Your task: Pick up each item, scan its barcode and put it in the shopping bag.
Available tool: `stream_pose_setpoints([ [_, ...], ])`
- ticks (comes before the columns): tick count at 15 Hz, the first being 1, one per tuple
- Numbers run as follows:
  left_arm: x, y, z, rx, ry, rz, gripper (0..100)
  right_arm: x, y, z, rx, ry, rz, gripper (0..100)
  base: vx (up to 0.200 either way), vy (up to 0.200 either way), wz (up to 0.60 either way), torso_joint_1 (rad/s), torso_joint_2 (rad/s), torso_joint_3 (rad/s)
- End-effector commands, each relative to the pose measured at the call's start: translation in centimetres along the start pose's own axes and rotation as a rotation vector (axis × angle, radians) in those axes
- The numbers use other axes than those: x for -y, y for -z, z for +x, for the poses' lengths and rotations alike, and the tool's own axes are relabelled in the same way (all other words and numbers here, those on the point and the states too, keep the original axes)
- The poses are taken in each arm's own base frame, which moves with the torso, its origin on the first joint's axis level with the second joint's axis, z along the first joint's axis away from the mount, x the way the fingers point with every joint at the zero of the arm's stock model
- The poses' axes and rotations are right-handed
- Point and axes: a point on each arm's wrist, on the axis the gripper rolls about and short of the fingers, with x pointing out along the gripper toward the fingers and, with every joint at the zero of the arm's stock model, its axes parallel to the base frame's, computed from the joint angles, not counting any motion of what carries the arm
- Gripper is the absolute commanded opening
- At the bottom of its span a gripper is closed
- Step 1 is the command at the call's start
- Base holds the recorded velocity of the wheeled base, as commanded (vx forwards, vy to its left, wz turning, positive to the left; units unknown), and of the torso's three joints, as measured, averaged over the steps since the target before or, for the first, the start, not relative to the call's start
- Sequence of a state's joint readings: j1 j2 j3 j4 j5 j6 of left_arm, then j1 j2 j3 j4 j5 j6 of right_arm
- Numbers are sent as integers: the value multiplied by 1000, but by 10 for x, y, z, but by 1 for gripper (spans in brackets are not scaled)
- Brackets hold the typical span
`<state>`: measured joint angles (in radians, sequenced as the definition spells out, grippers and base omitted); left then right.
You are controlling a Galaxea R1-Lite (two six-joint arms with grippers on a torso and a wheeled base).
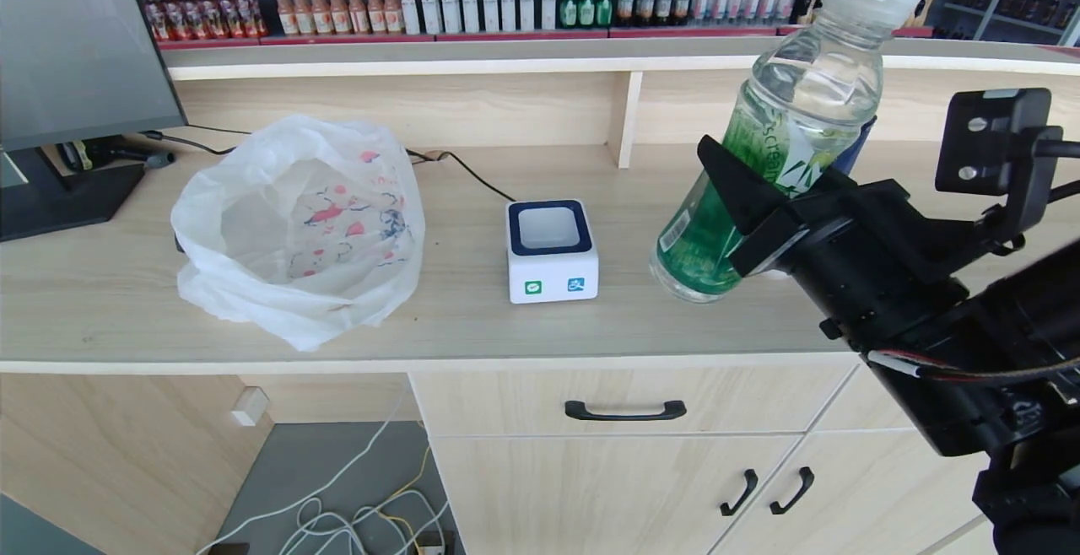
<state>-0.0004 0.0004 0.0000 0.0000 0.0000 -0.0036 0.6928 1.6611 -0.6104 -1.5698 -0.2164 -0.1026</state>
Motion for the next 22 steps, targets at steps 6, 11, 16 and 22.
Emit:
stream_pose_setpoints([
  [6,0,0,0,0,0,-1,100,2,-3,2,9,63,-12,0,0,167,0,1,2,1],
  [11,0,0,0,0,0,-3,100,7,-5,7,26,87,-22,0,0,200,0,9,1,1],
  [16,0,0,0,0,1,2,100,11,-11,28,94,116,-19,0,0,120,0,1,1,1],
  [22,0,0,0,0,0,1,100,8,-2,40,94,111,-11,0,0,0,0,0,0,0],
])
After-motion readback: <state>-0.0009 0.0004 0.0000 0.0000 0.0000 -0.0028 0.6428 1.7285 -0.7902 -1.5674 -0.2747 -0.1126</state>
